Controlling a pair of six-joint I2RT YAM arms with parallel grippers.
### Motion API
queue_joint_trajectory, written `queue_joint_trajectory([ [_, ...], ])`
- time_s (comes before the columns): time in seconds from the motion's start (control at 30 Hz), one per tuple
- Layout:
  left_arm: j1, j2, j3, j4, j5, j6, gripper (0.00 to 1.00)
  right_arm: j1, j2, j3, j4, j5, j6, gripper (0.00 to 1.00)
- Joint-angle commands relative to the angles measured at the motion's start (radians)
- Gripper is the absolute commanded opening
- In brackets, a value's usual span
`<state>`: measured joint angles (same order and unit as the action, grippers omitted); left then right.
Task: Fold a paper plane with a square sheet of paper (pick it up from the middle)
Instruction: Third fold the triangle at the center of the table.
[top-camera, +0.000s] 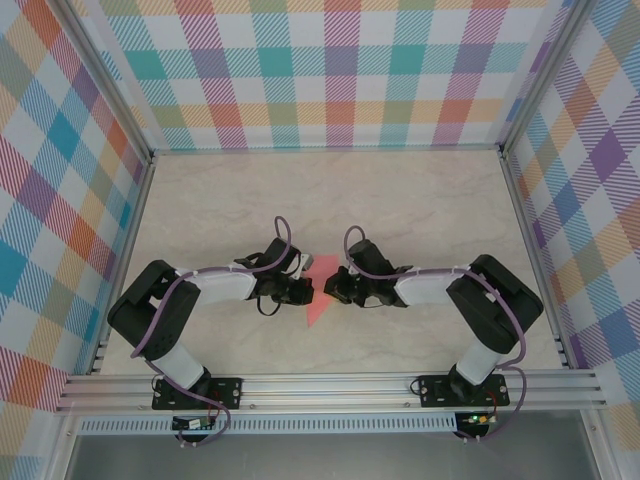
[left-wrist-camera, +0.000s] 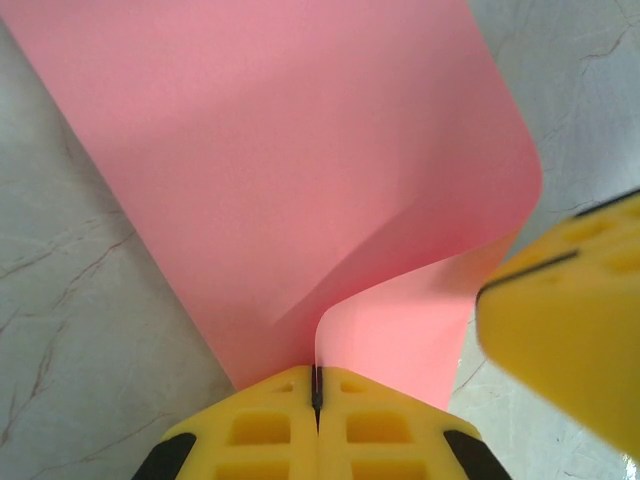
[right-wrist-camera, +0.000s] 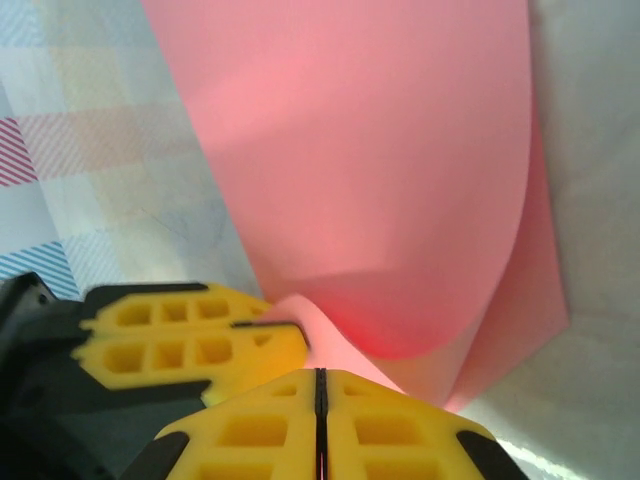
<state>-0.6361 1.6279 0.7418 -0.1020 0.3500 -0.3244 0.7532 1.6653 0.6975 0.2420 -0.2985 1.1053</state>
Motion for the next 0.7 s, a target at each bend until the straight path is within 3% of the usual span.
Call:
queue_joint_trajectory([
  [0.0, 0.007, 0.038, -0.013, -0.088, -0.025, 0.018, 0.03, -0.014, 0.011, 0.033, -0.015, -0.03, -0.043, 0.09],
  [0.47, 0.008, 0.038, -0.013, -0.093, -0.027, 0.024, 0.04, -0.025, 0.091, 0.014, -0.087, 0.036, -0.037, 0.08],
  [0.67, 0.007, 0.038, -0.013, -0.096, -0.025, 0.025, 0.04, -0.031, 0.024, 0.043, -0.156, 0.048, -0.062, 0.09],
])
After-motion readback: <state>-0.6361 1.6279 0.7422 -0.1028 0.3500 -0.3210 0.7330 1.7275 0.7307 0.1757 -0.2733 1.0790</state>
